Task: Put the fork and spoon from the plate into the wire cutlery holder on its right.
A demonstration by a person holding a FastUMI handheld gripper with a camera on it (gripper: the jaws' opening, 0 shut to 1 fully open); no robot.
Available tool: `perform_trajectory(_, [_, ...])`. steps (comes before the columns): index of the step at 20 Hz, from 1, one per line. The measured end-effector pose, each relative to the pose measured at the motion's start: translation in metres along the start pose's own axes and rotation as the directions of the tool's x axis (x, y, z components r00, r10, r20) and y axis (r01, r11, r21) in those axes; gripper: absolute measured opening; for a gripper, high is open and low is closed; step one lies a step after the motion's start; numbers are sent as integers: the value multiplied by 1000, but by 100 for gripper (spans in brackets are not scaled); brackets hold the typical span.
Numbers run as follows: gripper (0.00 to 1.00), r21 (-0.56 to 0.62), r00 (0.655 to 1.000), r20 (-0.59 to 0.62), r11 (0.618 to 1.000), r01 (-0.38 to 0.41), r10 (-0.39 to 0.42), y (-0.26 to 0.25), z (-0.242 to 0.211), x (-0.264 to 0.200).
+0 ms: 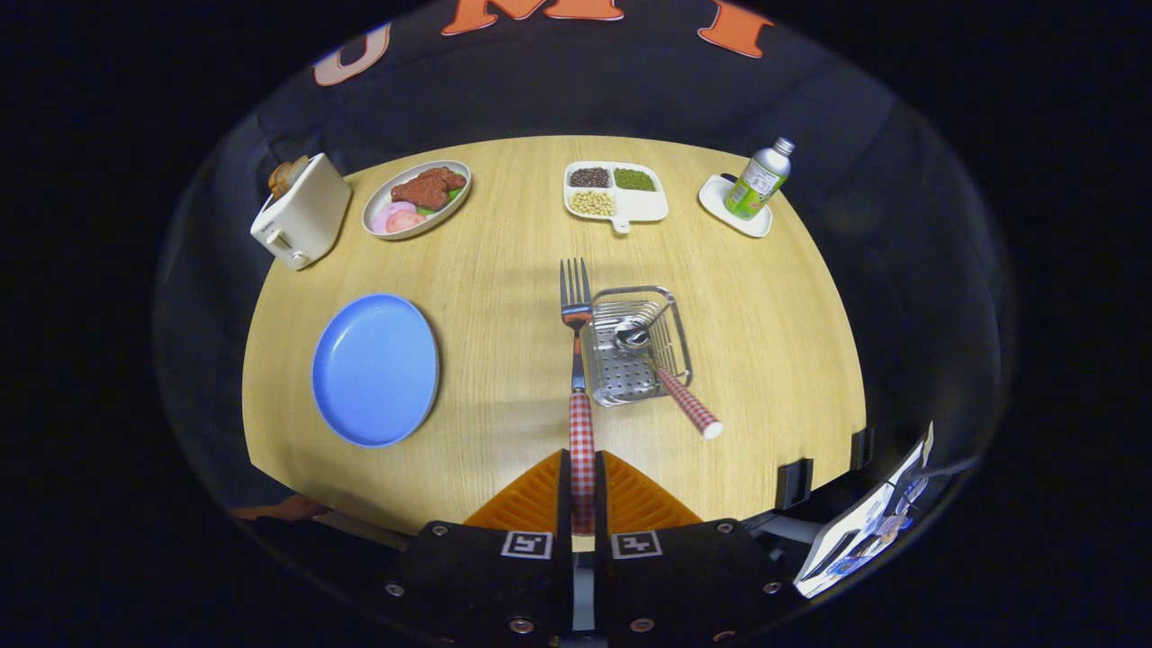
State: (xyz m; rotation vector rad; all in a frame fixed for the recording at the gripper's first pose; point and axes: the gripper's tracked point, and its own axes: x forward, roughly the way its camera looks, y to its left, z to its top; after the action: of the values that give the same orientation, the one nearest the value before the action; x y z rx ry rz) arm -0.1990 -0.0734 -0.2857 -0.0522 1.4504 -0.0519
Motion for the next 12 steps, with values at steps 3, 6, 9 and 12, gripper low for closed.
perform_trajectory(3, [10,-41,998,-61,999,3,-5,-17,-5,0])
perform_trajectory(6, [9,-89,991,-133,996,-16,4,-26,-10,2])
perform_trajectory(9, [10,-136,977,-211,990,-41,12,-32,-16,2])
perform_trajectory(12, [10,-177,963,-270,982,-61,11,-38,-16,5])
